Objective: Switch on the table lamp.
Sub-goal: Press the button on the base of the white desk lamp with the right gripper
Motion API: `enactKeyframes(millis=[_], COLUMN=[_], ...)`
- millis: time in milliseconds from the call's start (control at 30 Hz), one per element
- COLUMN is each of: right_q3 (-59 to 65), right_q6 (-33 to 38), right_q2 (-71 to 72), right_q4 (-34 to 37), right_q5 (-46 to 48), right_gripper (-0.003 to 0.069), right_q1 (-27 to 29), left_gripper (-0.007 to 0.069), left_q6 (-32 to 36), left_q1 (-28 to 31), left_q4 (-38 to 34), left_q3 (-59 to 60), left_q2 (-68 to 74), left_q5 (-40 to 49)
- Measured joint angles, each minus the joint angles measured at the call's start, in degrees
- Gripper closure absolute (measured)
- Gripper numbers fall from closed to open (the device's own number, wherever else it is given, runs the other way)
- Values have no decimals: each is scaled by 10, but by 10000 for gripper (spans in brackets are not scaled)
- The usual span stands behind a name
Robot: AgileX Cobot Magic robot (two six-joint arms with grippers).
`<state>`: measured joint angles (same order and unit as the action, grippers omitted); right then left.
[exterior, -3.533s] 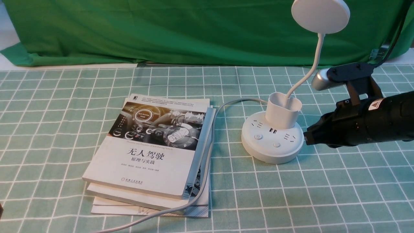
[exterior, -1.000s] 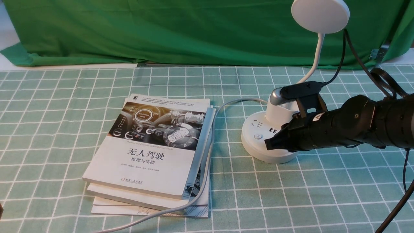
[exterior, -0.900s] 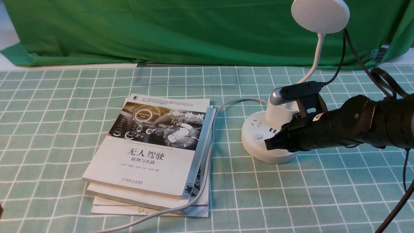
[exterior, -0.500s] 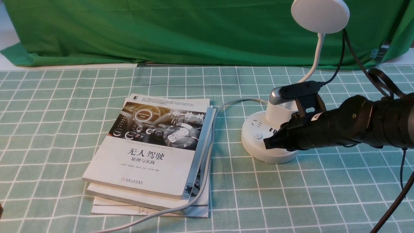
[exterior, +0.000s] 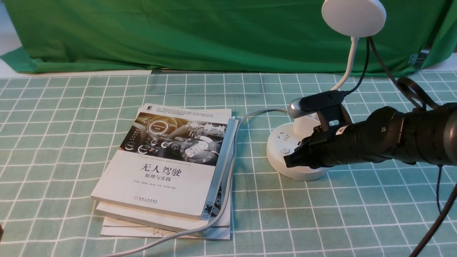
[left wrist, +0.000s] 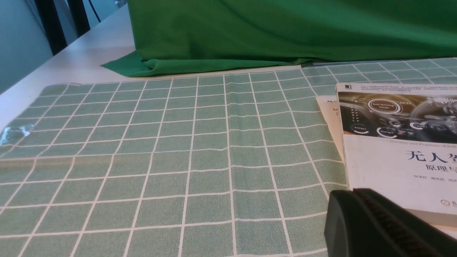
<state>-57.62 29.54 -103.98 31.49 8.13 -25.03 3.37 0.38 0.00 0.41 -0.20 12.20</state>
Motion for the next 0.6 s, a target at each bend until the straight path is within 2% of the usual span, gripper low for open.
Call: enactKeyframes(millis=[200,600], right_q3=[2,2], right_q6=[0,0], right_q2=[42,10], right_q4=[-9,-11], right_q5=[-3,8], right_gripper=[629,629], right_q1=[17,15], left_gripper=[603,603], left_q6=[0,0], left_q1=[0,0], left_q4=[0,0], left_q3=[0,0], left_q2=[0,0], left_q5=[0,0])
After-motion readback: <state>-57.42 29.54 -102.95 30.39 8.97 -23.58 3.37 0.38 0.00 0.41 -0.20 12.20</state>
